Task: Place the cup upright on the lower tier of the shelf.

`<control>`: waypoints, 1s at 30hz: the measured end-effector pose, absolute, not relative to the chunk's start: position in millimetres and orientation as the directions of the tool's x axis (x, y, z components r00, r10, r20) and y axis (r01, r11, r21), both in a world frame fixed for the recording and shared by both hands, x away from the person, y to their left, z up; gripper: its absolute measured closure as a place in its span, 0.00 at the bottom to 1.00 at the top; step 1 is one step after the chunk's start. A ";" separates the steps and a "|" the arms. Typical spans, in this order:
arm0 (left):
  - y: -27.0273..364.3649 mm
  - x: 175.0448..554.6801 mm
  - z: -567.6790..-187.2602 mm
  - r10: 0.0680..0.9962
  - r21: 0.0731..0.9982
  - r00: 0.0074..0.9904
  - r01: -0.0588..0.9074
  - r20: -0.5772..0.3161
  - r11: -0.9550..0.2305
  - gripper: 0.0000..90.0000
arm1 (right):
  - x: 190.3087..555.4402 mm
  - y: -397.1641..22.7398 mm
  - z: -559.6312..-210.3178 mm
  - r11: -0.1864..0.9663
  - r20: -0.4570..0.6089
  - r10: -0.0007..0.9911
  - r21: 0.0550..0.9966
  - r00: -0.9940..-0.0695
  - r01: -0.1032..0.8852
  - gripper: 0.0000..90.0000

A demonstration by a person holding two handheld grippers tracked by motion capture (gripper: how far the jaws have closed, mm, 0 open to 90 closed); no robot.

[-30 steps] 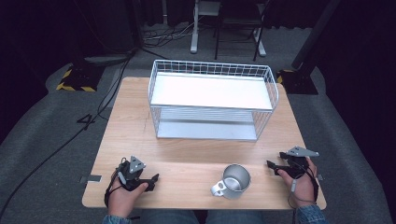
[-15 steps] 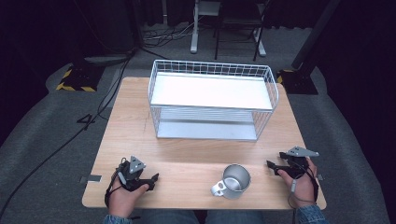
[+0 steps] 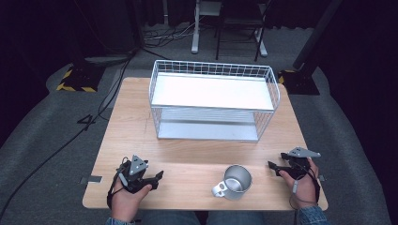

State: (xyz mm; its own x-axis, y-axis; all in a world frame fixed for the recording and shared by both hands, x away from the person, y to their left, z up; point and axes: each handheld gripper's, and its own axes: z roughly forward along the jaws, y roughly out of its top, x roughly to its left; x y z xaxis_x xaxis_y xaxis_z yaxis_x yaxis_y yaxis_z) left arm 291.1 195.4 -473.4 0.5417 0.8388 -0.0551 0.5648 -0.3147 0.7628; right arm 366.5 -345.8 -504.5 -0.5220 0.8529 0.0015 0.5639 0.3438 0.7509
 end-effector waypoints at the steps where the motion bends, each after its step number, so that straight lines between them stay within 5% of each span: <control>1: 192.0 288.6 -469.2 0.836 0.773 0.544 0.560 -0.070 -0.299 0.32 | 366.5 -345.8 -504.5 0.344 0.001 0.853 0.751 -0.522 0.564 0.30; 30: 108.7 254.1 -428.5 0.670 0.821 0.733 0.450 -0.115 -0.351 0.37 | 366.5 -345.8 -504.5 0.344 0.001 0.853 0.751 -0.522 0.564 0.30</control>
State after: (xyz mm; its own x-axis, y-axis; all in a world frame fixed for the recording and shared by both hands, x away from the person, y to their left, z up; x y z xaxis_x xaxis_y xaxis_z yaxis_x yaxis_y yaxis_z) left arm 254.1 108.7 -428.5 0.7331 0.6704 -0.1150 0.4496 -0.3507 0.8215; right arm 366.5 -345.8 -504.5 -0.5219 0.8530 0.0014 0.5639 0.3438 0.7509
